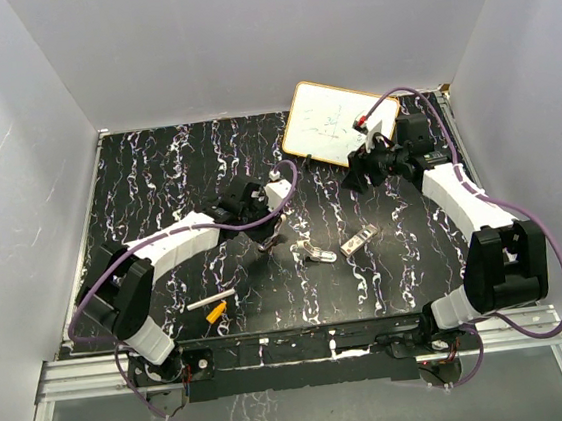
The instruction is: Load the staples into the stapler
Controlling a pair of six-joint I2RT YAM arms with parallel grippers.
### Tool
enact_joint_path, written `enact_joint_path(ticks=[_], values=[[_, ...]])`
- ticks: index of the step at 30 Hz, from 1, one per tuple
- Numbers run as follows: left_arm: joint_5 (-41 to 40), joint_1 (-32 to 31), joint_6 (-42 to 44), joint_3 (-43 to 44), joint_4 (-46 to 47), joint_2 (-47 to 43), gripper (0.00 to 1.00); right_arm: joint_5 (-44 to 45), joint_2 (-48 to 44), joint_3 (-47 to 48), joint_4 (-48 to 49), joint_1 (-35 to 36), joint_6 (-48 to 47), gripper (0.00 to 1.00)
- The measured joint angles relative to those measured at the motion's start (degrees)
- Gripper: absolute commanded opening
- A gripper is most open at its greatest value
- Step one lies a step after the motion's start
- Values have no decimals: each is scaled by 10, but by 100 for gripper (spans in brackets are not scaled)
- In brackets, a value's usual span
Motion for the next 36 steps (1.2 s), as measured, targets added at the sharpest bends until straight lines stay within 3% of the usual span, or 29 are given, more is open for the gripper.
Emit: enact_joint_path(ticks=[36], values=[[-32, -6, -3, 1, 0, 32, 0, -26, -1, -18, 7, -11, 0, 66]])
